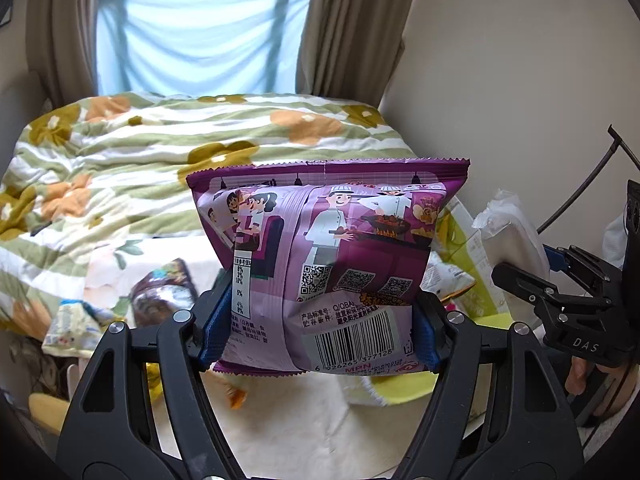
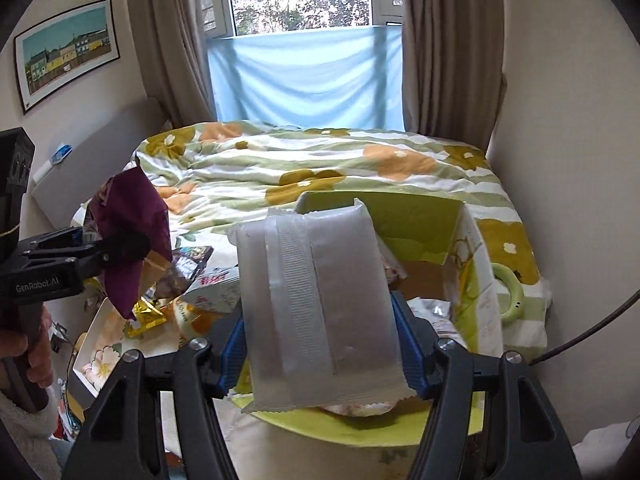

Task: Organize snacks
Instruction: 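Carry the purple bag and clear packet over the box and open both tools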

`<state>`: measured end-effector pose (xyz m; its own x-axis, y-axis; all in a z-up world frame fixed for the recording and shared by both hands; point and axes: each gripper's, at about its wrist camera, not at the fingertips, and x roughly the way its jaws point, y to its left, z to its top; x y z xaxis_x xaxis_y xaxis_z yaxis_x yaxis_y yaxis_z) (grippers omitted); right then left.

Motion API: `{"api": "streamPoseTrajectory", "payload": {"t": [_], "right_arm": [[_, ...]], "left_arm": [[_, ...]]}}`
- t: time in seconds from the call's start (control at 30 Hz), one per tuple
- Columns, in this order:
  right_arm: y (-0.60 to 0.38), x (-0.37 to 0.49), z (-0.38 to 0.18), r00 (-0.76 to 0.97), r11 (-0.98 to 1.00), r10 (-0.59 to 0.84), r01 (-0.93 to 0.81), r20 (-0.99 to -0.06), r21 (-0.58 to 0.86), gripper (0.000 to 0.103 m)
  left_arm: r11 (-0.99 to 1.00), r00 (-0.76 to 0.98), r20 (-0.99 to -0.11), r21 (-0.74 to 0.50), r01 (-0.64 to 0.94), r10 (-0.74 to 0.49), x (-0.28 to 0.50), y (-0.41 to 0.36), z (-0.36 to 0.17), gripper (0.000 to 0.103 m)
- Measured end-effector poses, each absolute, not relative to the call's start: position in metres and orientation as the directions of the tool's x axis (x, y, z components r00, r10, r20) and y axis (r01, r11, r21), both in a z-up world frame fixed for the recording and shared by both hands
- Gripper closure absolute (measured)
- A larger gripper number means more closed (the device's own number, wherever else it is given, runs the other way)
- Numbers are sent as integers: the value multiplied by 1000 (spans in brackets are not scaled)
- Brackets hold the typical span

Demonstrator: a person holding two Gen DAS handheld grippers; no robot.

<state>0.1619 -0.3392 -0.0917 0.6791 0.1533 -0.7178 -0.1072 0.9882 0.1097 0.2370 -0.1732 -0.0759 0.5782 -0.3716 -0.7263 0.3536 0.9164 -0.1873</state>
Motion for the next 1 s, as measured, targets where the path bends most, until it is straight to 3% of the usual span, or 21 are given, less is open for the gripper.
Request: {"api": "streamPoseTrajectory", "payload": {"t": [0.4, 0.47, 0.5, 0.6, 1.0], "right_arm": [[-443, 202, -103, 656, 985, 153, -44, -739, 165, 43], [-454, 207, -107, 648, 983, 156, -31, -746, 179, 43], [-458, 209, -109, 644, 982, 160, -26, -748, 187, 43], [-467, 212, -115, 632, 982, 155, -12, -759, 190, 43], [-457, 237, -128, 600, 969, 203, -10, -774, 246, 43]], "left_arm": [[915, 478, -824, -113, 388, -305, 294, -333, -136, 31], [914, 465, -841, -82, 397, -277, 297, -347, -145, 27], [916, 469, -845, -57, 397, -256, 297, -351, -148, 20], [912, 480, -848, -12, 409, -226, 293, -354, -152, 2], [930, 489, -845, -28, 365, -217, 267, -286, -139, 2]]}}
